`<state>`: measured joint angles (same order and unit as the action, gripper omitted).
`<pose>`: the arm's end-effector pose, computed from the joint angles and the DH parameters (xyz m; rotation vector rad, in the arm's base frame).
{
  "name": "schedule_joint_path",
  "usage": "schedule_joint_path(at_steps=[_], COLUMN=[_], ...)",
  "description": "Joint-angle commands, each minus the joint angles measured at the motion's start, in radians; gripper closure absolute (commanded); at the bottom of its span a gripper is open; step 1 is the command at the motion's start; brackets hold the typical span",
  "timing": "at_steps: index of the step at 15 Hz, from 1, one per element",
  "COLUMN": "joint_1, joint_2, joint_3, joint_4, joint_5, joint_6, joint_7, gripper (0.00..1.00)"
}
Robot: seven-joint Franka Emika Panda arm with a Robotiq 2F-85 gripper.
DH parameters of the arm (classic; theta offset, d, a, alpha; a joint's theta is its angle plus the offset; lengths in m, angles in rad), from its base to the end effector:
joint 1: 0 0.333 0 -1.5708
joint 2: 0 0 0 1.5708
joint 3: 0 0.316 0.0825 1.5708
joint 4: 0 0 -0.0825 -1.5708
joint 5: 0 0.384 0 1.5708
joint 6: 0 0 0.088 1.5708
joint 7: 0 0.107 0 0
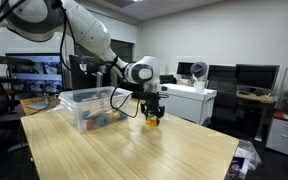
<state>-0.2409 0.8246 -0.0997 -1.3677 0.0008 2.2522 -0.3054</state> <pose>0.7054 -0.2328 0.2310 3.0531 -0.0023 0.0574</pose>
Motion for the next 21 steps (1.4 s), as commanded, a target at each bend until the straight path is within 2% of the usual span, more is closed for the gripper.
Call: schedule_joint_path(at_steps=[1,6,10,13,15,18,21], joint_1=[0.011,0.015,0.032,0.054,0.043,0.052,0.074], joint_2=[-0.033,-0.185,-0.367,-0.534,-0.588,-0.685,-0.776], joint_3=[-0.021,0.018,0.092,0.151,0.172,0.174,0.15], joint_4=[0.019,-0.001,-0.124,-0.3,-0.396,-0.574,-0.761], joint_5=[-0.054,-0.065,-0.05,-0.026,0.03,0.113,0.143], joint_6=[-0.07,-0.091,-0.072,-0.069,-0.078,-0.082,-0.066], joint_7=[0.046,-0.035,-0.184,-0.308,-0.407,-0.577,-0.695], gripper=[0.55,0.55,0.55,0.55,0.55,0.55,0.55])
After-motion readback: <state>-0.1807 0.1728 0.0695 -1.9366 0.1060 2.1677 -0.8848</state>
